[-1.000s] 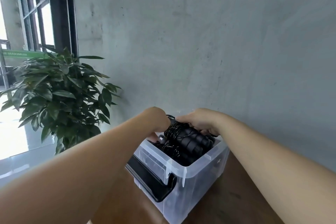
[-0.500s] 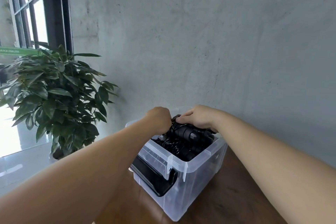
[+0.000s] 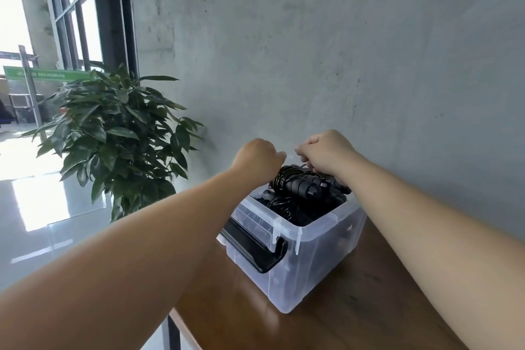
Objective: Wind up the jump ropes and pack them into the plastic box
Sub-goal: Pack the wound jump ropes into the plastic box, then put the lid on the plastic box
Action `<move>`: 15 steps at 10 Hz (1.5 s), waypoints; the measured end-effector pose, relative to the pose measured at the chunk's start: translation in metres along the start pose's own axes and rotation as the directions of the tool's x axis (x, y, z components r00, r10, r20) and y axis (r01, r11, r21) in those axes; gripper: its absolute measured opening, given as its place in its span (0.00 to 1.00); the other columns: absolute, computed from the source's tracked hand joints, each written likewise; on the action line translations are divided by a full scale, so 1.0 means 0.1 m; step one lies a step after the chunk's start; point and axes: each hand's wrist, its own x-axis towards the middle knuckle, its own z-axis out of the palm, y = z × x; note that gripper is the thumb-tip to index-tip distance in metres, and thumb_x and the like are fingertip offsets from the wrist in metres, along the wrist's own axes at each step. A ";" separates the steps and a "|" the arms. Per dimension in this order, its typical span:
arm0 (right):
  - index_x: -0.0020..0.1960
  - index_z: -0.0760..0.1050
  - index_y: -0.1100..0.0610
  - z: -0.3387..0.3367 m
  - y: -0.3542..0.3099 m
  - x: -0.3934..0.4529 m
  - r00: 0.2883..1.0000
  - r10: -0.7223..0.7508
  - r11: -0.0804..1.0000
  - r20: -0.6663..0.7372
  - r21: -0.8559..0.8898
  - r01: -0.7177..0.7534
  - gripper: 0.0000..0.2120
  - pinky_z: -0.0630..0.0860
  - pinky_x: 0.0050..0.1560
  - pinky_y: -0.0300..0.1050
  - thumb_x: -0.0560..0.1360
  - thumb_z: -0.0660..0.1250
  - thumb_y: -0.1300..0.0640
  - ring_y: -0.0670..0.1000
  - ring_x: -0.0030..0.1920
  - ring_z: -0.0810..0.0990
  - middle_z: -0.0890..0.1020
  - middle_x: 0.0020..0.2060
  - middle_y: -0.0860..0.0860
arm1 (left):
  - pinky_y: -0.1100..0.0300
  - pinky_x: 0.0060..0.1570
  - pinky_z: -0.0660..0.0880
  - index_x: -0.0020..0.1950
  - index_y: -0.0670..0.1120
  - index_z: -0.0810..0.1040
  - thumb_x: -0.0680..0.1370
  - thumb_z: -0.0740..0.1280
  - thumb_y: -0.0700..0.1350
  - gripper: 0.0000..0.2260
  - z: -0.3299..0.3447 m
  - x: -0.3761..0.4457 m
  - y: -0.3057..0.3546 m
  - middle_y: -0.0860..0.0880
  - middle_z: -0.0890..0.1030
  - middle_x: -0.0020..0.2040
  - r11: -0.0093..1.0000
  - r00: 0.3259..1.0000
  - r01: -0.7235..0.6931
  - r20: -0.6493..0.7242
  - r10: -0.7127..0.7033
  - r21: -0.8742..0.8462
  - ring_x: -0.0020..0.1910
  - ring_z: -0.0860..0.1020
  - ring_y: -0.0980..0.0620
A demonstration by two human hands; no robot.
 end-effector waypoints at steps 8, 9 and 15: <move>0.40 0.75 0.59 0.90 -1.40 0.12 0.989 0.127 0.972 0.078 0.189 -0.139 0.12 0.63 0.25 0.36 0.80 0.62 0.56 0.47 0.26 0.67 0.71 0.30 0.51 | 0.56 0.39 0.66 0.43 0.44 0.74 0.78 0.65 0.48 0.09 -0.86 0.31 -1.15 0.46 0.73 0.39 0.816 0.995 0.093 0.089 -0.052 -0.571 0.35 0.68 0.47; 0.41 0.74 0.60 1.23 -1.62 0.29 0.980 0.196 0.965 0.029 0.172 -0.198 0.11 0.64 0.26 0.37 0.80 0.60 0.58 0.47 0.27 0.67 0.71 0.31 0.52 | 0.57 0.39 0.67 0.46 0.43 0.75 0.78 0.65 0.49 0.10 -0.93 0.51 -1.54 0.46 0.74 0.40 0.804 0.989 0.113 0.148 -0.031 -0.584 0.35 0.68 0.47; 0.37 0.71 0.62 2.55 -1.14 1.28 0.759 0.598 0.773 -0.258 0.437 -0.460 0.09 0.80 0.52 0.54 0.76 0.59 0.65 0.60 0.41 0.82 0.82 0.38 0.62 | 0.58 0.36 0.66 0.37 0.44 0.70 0.78 0.67 0.49 0.13 -0.16 1.66 -2.46 0.47 0.73 0.37 0.789 0.929 0.182 0.366 0.058 -0.587 0.33 0.67 0.49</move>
